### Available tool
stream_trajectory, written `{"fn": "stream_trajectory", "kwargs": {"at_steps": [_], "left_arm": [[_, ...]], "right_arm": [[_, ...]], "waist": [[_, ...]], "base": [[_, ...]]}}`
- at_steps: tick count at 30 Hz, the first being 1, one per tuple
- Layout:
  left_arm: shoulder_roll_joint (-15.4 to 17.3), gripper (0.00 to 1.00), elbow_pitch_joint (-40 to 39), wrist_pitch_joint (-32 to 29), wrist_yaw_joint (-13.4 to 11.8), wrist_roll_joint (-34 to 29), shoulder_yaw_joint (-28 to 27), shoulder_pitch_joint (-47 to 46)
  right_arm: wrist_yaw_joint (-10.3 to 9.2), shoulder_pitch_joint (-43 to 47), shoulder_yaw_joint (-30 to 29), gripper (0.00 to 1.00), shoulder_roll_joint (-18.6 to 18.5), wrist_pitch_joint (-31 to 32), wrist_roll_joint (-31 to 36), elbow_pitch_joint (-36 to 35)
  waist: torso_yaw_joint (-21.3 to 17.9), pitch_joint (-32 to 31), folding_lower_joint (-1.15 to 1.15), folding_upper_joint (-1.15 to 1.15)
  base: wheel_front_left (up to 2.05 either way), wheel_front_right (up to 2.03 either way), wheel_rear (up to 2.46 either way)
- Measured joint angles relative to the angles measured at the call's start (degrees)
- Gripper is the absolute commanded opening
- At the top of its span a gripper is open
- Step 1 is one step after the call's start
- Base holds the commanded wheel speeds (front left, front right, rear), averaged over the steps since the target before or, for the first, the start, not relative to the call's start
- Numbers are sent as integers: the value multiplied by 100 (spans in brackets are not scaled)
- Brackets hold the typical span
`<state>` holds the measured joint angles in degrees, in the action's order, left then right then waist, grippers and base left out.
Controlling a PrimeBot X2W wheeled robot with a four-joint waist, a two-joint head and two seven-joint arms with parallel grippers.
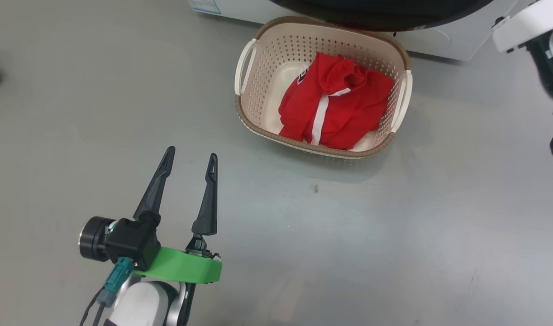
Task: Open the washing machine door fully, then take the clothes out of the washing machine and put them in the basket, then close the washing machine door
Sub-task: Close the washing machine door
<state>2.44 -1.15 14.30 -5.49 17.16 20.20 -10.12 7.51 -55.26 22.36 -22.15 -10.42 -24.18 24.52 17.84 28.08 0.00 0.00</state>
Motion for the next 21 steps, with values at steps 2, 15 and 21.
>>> {"fn": "stream_trajectory", "kwargs": {"at_steps": [2, 15, 21], "left_arm": [[-3, 100, -21, 14, 0, 63, 41, -21], [-9, 100, -148, 15, -27, 294, 190, -85], [-14, 100, -185, 15, -42, 339, 238, -120]], "right_arm": [[0, -125, 2, 0, -55, 1, 0, 69], [0, -814, 58, 0, -350, 2, 55, 499], [1, -1098, -49, 0, -478, 1, 54, 725]], "waist": [[43, 35, 0, 0], [302, 235, 0, 0], [375, 307, 0, 0]], "base": [[0, 0, 0], [0, 0, 0], [0, 0, 0]]}}
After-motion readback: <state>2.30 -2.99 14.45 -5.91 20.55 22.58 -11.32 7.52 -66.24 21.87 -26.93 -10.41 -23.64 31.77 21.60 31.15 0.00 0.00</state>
